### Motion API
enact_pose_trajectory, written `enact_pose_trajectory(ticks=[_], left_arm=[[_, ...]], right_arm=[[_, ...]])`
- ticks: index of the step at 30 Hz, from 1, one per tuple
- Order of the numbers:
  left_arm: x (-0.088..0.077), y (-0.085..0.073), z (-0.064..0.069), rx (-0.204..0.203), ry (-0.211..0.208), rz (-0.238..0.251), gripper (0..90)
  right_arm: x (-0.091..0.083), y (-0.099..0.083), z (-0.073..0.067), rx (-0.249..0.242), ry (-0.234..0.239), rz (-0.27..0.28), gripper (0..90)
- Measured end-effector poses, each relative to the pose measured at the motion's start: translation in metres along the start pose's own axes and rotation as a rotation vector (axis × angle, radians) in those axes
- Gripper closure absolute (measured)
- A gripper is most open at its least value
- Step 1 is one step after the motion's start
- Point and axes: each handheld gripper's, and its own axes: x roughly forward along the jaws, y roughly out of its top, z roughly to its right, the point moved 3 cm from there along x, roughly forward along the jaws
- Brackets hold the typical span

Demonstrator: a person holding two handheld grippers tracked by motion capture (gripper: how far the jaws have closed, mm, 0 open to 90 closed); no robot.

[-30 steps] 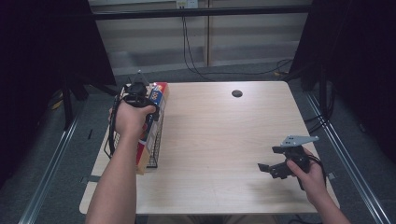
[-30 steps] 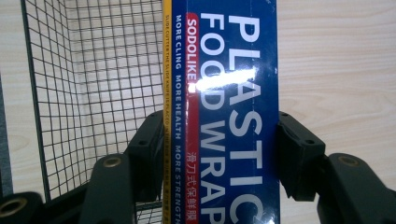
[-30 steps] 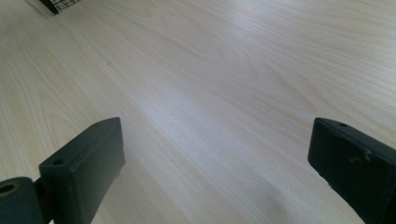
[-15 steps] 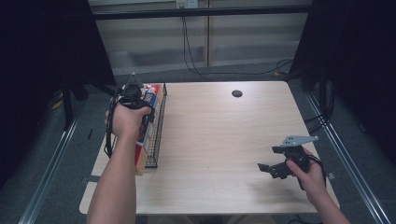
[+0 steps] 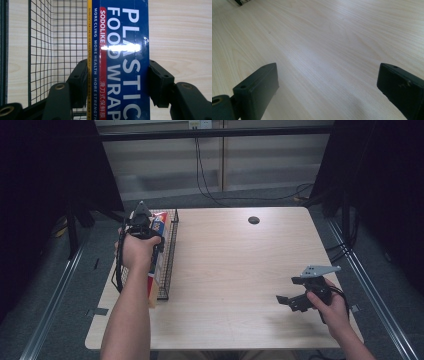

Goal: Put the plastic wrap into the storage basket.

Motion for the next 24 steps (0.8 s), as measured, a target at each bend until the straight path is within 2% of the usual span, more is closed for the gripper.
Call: enact_pose_trajectory(ticks=[4,6,7,8,9,10,11,13,14,15,18,21,24], left_arm=[[0.002,0.000,-0.001,-0.014,-0.008,-0.002,42.7],[0.003,0.000,-0.002,0.001,0.008,-0.004,42.7],[0.004,0.000,-0.001,-0.015,0.003,-0.001,42.8],[0.005,0.000,-0.002,-0.008,0.003,-0.001,42.8],[0.004,0.000,-0.004,0.003,0.021,-0.001,42.8],[0.006,0.000,-0.003,-0.026,-0.004,0.004,42.7],[0.006,0.000,-0.003,-0.033,-0.009,0.004,42.8],[0.007,0.000,-0.004,-0.025,-0.003,0.002,42.7],[0.007,0.000,-0.003,-0.041,-0.003,0.002,42.7],[0.008,0.000,-0.005,-0.032,0.000,0.003,42.7],[0.011,0.000,-0.004,-0.055,0.004,0.002,42.8],[0.015,-0.002,-0.006,-0.062,-0.009,-0.007,42.7],[0.017,-0.002,-0.007,-0.071,0.001,-0.003,42.7]], right_arm=[[-0.001,0.000,0.001,0.001,-0.002,0.001,3.6],[-0.001,0.000,0.001,0.000,-0.001,0.002,3.6],[-0.001,0.000,0.000,-0.002,0.000,0.003,3.6],[-0.001,0.000,0.000,0.000,-0.001,0.004,3.6],[-0.001,0.000,0.000,-0.003,0.001,0.003,3.6],[-0.001,0.000,0.000,-0.002,0.001,0.004,3.6],[-0.001,0.000,0.000,-0.002,0.001,0.004,3.6],[-0.001,0.000,0.001,0.000,-0.002,0.001,3.6],[-0.001,0.000,0.001,-0.001,-0.001,0.002,3.6],[-0.001,0.000,0.001,0.000,0.000,0.002,3.6],[-0.001,0.000,0.001,-0.003,-0.002,0.004,3.6],[0.000,0.000,0.001,-0.003,0.000,0.002,3.6],[-0.001,0.000,0.001,-0.006,0.000,0.003,3.6]])
